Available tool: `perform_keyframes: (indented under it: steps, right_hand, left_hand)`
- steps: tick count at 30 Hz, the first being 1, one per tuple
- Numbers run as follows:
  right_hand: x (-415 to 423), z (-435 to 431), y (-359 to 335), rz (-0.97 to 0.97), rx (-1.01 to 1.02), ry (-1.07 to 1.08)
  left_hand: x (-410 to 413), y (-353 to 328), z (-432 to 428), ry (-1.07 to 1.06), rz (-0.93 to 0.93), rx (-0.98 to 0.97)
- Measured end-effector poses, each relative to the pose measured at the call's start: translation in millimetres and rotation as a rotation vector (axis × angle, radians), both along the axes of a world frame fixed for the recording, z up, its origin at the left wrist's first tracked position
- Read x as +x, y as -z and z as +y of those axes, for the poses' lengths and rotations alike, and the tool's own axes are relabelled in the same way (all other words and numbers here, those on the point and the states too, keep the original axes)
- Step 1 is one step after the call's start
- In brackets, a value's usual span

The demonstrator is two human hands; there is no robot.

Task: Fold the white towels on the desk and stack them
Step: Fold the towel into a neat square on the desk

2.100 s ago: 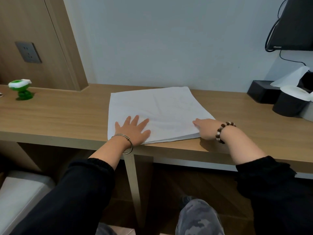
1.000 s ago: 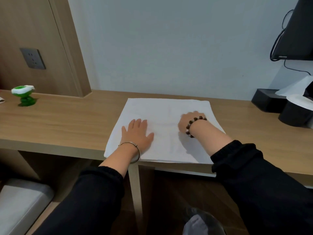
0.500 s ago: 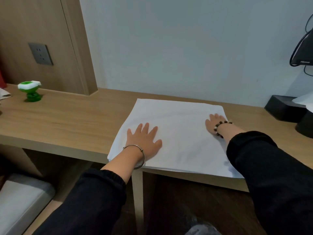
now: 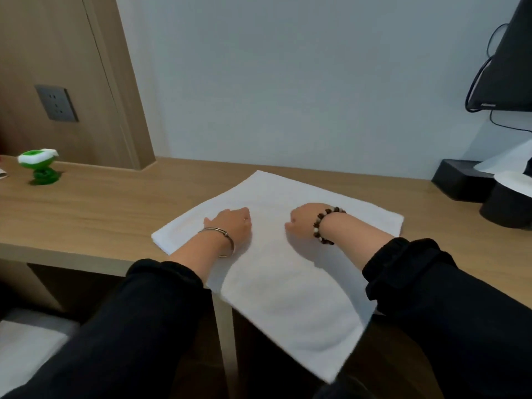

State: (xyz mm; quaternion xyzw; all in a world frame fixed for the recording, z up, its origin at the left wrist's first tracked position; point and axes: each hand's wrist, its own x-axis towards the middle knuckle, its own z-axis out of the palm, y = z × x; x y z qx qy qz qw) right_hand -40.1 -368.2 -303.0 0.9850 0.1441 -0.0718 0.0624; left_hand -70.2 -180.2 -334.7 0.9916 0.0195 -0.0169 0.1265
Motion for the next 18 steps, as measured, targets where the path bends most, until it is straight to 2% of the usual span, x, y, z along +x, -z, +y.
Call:
perform_keyframes:
  steps: [2, 4, 7, 15, 18]
  right_hand:
    - [-1.3, 3.8, 2.1, -0.044, 0.116, 0.039]
    - [-4.8, 2.9, 19.5, -0.073, 0.237, 0.017]
    - [-12.3, -9.8, 46.6, -0.026, 0.241, -0.030]
    - [-2.8, -134.9, 46.3, -0.133, 0.173, 0.545]
    - [-9.8, -140.8, 43.0, -0.108, 0.150, 0.696]
  left_hand:
    - [-0.9, 4.4, -17.4, -0.067, -0.028, -0.003]
    - [-1.7, 17.9, -24.1, -0.045, -0.037, 0.055]
    - [0.0, 28.5, -17.3, -0.001, -0.032, 0.138]
    - [-1.3, 28.9, -18.3, 0.016, -0.054, 0.176]
    - [-0.8, 27.3, -19.6, 0.010, -0.042, 0.180]
